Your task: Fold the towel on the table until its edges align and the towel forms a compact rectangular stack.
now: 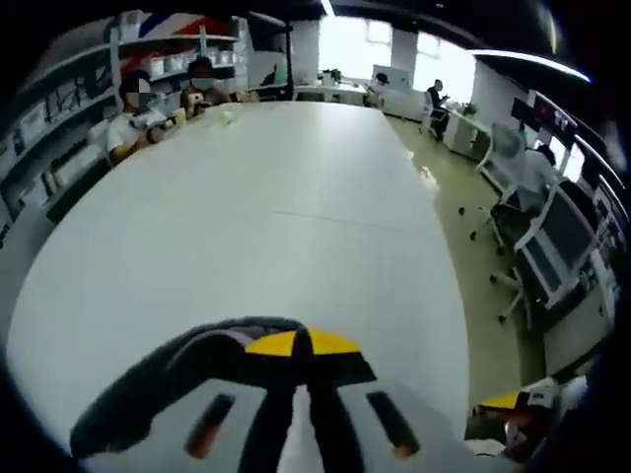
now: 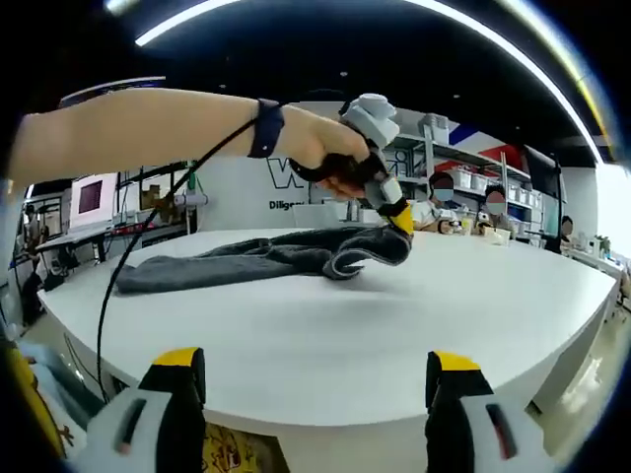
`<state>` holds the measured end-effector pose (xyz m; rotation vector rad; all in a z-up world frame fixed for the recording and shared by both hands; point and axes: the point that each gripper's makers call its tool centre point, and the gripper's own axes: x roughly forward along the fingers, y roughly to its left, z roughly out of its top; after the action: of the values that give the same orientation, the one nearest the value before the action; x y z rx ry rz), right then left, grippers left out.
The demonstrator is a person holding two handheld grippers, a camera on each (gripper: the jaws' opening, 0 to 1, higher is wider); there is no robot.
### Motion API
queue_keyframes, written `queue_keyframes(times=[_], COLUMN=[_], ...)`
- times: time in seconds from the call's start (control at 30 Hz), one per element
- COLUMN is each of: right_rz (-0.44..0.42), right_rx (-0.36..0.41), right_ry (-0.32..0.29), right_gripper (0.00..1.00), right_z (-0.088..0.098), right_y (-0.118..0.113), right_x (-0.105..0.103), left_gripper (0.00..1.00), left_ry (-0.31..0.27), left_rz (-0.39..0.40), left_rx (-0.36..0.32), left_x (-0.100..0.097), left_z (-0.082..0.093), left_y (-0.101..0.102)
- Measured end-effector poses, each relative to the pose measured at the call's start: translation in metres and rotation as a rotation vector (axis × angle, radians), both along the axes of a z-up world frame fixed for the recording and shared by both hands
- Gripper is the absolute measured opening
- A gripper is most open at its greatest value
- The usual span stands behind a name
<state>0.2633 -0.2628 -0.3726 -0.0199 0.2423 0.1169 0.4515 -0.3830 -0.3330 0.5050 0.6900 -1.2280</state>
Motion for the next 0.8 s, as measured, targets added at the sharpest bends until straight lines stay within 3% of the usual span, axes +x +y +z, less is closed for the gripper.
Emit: queue_keyframes(times=[0.17,0.3,0.47,0.67,0.8], right_rz=[0.001,0.009,0.031,0.056,0.084], right_rx=[0.002,0.003,-0.001,0.0,-0.007], right_ry=[0.004,0.006,0.01,0.008,0.007], right_gripper=[0.97,0.97,0.97,0.97,0.97], right_z=[-0.002,-0.003,-0.003,-0.002,-0.001], right_y=[-0.001,0.001,0.01,0.02,0.031], right_x=[0.0,0.001,0.004,0.007,0.008], left_gripper=[0.06,0.12,0.26,0.43,0.5], left_ry=[0.053,0.1,0.094,0.084,0.057], left_rz=[-0.005,-0.003,-0.011,0.036,0.038], left_rx=[-0.022,-0.088,-0.154,-0.227,-0.246], left_x=[-0.007,-0.01,-0.008,0.007,0.011], left_z=[-0.015,-0.009,0.006,0.027,0.043], left_y=[-0.001,-0.003,0.009,0.046,0.092])
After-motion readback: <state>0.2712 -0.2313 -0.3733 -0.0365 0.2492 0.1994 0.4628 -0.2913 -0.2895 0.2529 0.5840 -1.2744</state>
